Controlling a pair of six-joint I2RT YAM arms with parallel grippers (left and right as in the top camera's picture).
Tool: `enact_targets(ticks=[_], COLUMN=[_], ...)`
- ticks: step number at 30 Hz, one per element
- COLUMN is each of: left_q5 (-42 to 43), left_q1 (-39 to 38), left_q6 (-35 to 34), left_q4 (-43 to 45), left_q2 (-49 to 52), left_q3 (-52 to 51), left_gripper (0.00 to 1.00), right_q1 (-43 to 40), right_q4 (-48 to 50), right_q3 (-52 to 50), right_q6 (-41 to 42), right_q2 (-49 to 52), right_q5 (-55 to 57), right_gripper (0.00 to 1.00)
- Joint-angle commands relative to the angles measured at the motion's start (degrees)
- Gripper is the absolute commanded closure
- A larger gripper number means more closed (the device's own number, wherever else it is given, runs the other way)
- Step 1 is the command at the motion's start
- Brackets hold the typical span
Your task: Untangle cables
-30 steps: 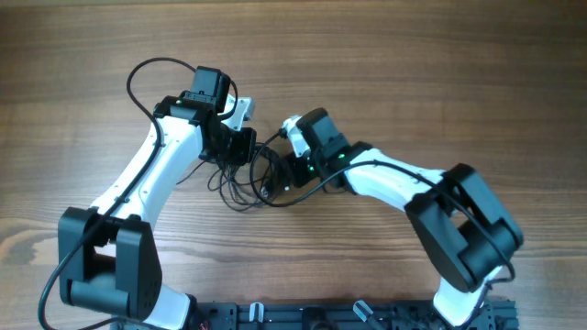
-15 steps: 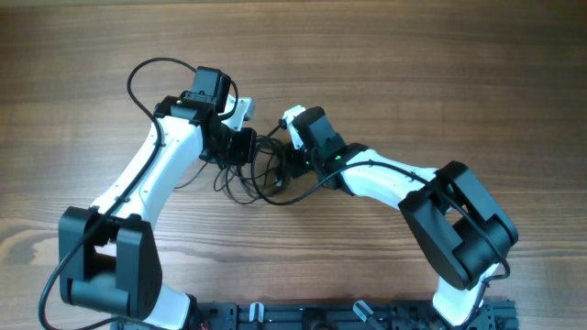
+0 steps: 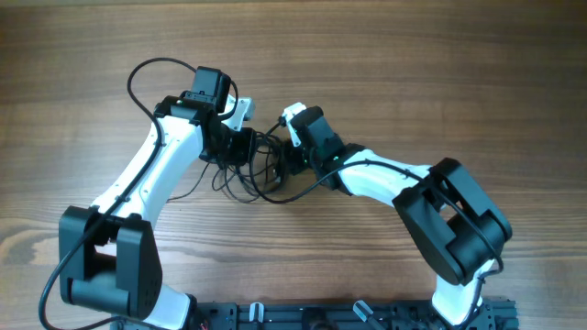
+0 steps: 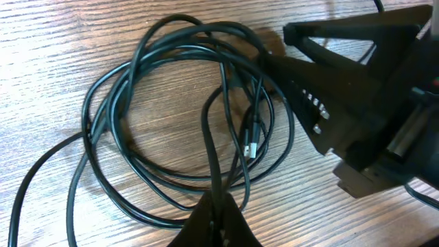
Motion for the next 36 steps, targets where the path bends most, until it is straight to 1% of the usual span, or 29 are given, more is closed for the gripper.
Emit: enact_targets(ticks=[1,2,3,5,6,9,12,16,17,19,21,22,24,27,30,34,36], left_q5=[-0.09,-0.09,-0.07,-0.04,-0.04,-0.07,-0.07,-0.92,-2.4,-8.46,-12.72,-15.02,-17.57,-20.11,-21.38,-21.27,-19.65], left_q1=[0.13,0.13,0.13,0.11,0.11,0.11,0.13,0.37,0.68,2.01,3.72,5.11,7.8,12.55,18.8,28.17,32.39], left_q6=[0.7,0.72,0.7,0.7,0.68,-1.07,-1.07,-1.33,-3.5,-11.32,-16.22,-19.02,-22.53,-25.94,-29.64,-34.64,-35.78], left_q4=[0.15,0.15,0.15,0.11,0.09,-0.11,-0.11,0.2,0.57,0.55,0.59,0.85,1.57,2.32,2.34,2.29,2.29], left_q2=[0.39,0.39,0.39,0.39,0.37,0.37,0.37,-0.07,-0.42,-1.4,-2.75,-3.85,-5.9,-8.79,-11.3,-12.94,-12.92], left_q3=[-0.44,-0.44,-0.44,-0.44,-0.44,-0.44,-0.44,-0.35,-0.13,0.98,1.99,2.51,2.78,2.78,2.78,2.75,2.73], left_gripper=[0.96,0.96,0.96,0.96,0.96,0.96,0.96,0.96,0.96,0.96,0.96,0.96,0.96,0.96,0.96,0.96,0.96], right_q1=[-0.13,-0.13,-0.22,-0.35,-0.48,-1.2,-2.43,-5.29,-6.25,-8.96,-12.26,-14.29,-18.82,-26.49,-33.92,-44.5,-49.07], right_q4=[0.5,0.76,0.81,1.01,1.03,1.38,0.61,-3.43,-5.2,-9.57,-13.6,-15.65,-19.28,-23.45,-25.66,-27.41,-27.56], right_q3=[-0.09,-0.09,-0.09,-0.09,-0.07,-0.07,-0.07,-0.07,-0.07,-0.07,-0.07,-0.07,-0.07,-0.07,-0.07,-0.07,-0.07], right_q6=[-1.9,-2.51,-3.19,-3.23,-3.04,-1.05,0.31,-0.09,-0.11,-0.13,-0.11,-0.11,-0.11,-0.09,0.87,9.51,11.76], right_q2=[4.28,4.52,4.66,4.61,4.46,3.19,0.68,-5.03,-6.95,-11.34,-15.45,-17.64,-21.4,-25.49,-26.99,-26.86,-26.84], right_q5=[1.01,0.98,1.03,2.4,3.02,3.34,3.37,3.37,3.37,3.37,3.37,3.37,3.37,3.37,3.34,0.28,-5.05], right_gripper=[0.66,0.66,0.71,0.94,0.96,0.96,0.96,0.96,0.96,0.96,0.96,0.96,0.96,0.96,0.96,0.96,0.96])
